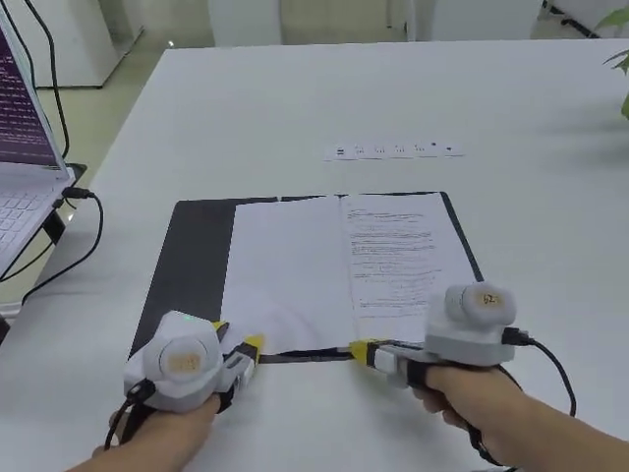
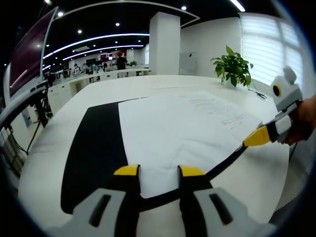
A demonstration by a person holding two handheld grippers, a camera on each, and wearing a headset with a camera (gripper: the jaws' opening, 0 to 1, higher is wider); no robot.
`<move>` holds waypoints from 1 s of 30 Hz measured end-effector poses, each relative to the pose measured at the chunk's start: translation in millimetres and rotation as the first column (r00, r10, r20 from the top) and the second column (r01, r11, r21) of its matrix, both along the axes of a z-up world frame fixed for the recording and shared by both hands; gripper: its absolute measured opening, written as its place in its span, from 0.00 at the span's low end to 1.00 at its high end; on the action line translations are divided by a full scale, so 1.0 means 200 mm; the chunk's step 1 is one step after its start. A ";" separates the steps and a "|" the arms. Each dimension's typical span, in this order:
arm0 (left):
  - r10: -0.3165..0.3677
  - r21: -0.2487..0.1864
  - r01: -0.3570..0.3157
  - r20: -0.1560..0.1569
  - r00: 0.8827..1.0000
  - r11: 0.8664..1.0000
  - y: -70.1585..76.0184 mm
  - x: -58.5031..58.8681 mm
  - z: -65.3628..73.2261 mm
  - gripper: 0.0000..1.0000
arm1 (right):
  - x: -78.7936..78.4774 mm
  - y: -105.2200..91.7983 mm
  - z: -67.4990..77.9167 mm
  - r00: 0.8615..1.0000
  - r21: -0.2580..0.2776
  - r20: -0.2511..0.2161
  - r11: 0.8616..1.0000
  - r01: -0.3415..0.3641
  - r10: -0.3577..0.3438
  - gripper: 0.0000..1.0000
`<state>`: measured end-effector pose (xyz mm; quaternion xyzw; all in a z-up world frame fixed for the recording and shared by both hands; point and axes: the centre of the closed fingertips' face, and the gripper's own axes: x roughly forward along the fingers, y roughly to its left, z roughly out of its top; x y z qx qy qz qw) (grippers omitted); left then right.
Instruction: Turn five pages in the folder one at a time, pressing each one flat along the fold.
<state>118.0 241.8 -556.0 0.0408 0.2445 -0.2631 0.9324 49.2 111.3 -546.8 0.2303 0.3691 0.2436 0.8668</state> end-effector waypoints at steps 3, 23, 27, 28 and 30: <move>0.001 0.002 -0.001 -0.005 1.000 1.000 0.00 0.00 0.00 0.29 | -0.05 -0.01 0.02 0.999 0.013 -0.038 1.000 0.004 -0.003 0.00; 0.034 -0.108 -0.061 -0.237 0.971 0.992 -0.11 -0.08 0.24 0.36 | -0.13 -0.31 0.40 0.944 0.115 -0.080 0.937 0.329 -0.321 0.00; 0.008 -0.119 -0.035 -0.218 0.976 0.992 -0.13 -0.15 0.33 0.36 | -0.15 -0.39 0.42 0.927 0.101 -0.069 0.922 0.374 -0.368 0.00; 0.005 -0.125 -0.033 -0.220 0.976 0.992 -0.13 -0.16 0.34 0.36 | -0.15 -0.40 0.42 0.927 0.102 -0.064 0.921 0.375 -0.370 0.00; -0.006 -0.126 -0.023 -0.218 0.976 0.992 -0.13 -0.19 0.37 0.38 | -0.16 -0.45 0.42 0.918 0.085 -0.052 0.915 0.395 -0.392 0.00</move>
